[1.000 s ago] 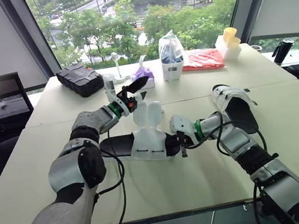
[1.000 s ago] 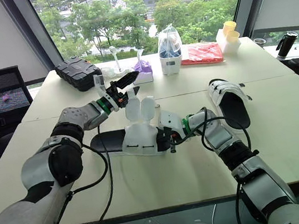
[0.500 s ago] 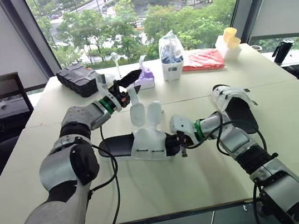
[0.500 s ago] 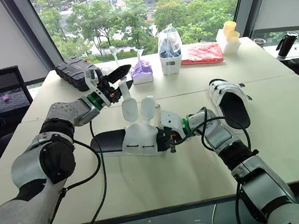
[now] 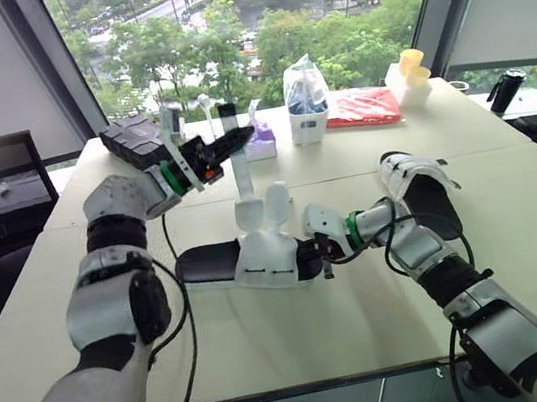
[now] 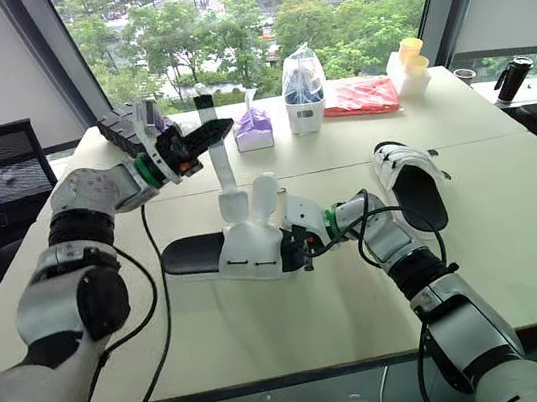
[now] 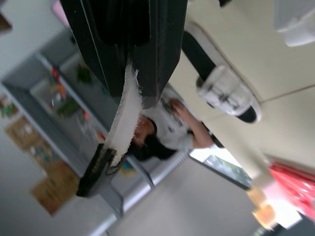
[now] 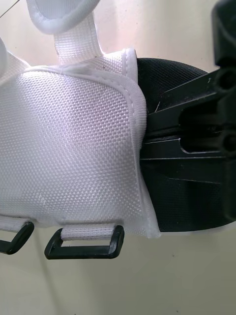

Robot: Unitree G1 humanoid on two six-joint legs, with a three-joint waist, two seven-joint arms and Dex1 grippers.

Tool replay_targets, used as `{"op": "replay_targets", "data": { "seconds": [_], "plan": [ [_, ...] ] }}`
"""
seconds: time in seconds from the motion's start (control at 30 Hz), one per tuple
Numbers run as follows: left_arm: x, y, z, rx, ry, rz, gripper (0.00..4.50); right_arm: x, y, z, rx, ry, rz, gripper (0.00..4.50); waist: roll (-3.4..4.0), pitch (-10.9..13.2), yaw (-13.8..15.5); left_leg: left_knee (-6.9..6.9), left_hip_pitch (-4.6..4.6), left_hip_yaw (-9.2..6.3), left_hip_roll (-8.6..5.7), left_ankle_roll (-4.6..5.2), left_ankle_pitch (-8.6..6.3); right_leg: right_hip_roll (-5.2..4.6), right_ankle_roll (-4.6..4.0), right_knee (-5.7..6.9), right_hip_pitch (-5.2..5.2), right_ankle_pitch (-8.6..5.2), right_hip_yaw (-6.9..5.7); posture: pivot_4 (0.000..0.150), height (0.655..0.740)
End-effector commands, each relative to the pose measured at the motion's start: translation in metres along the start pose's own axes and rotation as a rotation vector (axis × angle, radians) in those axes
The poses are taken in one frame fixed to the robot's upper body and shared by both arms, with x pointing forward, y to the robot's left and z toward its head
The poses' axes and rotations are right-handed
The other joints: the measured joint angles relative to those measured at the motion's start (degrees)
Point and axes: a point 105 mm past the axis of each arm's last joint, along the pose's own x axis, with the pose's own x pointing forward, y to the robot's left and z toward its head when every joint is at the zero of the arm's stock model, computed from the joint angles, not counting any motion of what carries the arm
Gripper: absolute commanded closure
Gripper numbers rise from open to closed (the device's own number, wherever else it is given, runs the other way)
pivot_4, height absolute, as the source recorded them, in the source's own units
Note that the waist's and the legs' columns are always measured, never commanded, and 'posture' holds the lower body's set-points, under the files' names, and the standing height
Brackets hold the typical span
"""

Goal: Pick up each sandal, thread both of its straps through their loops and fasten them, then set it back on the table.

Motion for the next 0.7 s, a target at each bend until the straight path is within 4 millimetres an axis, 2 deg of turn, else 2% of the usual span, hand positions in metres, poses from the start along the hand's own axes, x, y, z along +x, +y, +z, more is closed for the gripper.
{"op": "replay_targets", "data": {
  "seconds": [0.03,0.13,0.23,0.37,0.47,0.57,0.7],
  "plan": [
    [-0.006,-0.040,-0.037,0.198,0.210,-0.160,4.48,-0.003,0.001,-0.010,0.008,0.043,0.002,4.50,0.00,0.0,-0.6,-0.06,0.06,0.05,0.01,-0.01,0.00,-0.01,-0.01,0.01,0.00,-0.01,0.12,0.150,0.7400],
    [-0.025,-0.054,-0.090,0.411,0.425,-0.209,4.48,-0.004,0.003,-0.012,0.009,0.048,0.011,4.50,0.00,0.0,-0.7,-0.21,0.09,0.03,0.03,-0.08,0.04,0.00,-0.02,-0.07,-0.02,-0.01,0.41,0.150,0.7400],
    [-0.037,-0.052,-0.125,0.598,0.547,-0.203,4.48,-0.004,0.003,-0.014,0.011,0.052,0.013,4.50,0.01,0.0,-0.1,-0.34,0.20,0.03,0.03,-0.21,0.00,0.01,-0.11,-0.21,0.06,0.01,0.46,0.150,0.7400],
    [-0.048,-0.050,-0.151,0.769,0.616,-0.235,4.48,-0.005,0.003,-0.015,0.011,0.053,0.012,4.50,0.01,0.0,0.7,-0.67,0.64,0.08,0.02,-0.24,-0.03,0.03,-0.34,-0.56,0.36,0.08,0.62,0.150,0.7400],
    [-0.057,-0.037,-0.164,0.885,0.647,-0.214,4.48,-0.004,0.002,-0.015,0.005,0.057,0.015,4.50,0.01,0.0,0.8,-0.78,0.64,0.07,0.04,-0.19,0.00,0.05,-0.39,-0.56,0.27,0.04,0.62,0.150,0.7400],
    [-0.062,-0.021,-0.169,1.029,0.641,-0.153,3.53,-0.003,0.001,-0.014,-0.001,0.059,0.016,4.50,0.02,0.0,0.8,-0.80,0.64,0.08,0.05,-0.14,0.03,0.04,-0.36,-0.56,0.25,0.06,0.62,0.150,0.7400],
    [-0.084,-0.011,-0.170,1.106,0.666,-0.097,1.51,-0.002,0.001,-0.014,-0.005,0.057,0.019,4.50,0.02,0.0,0.8,-0.79,0.64,0.08,0.05,-0.14,0.03,0.04,-0.36,-0.56,0.24,0.06,0.62,0.150,0.7400]
  ]
}}
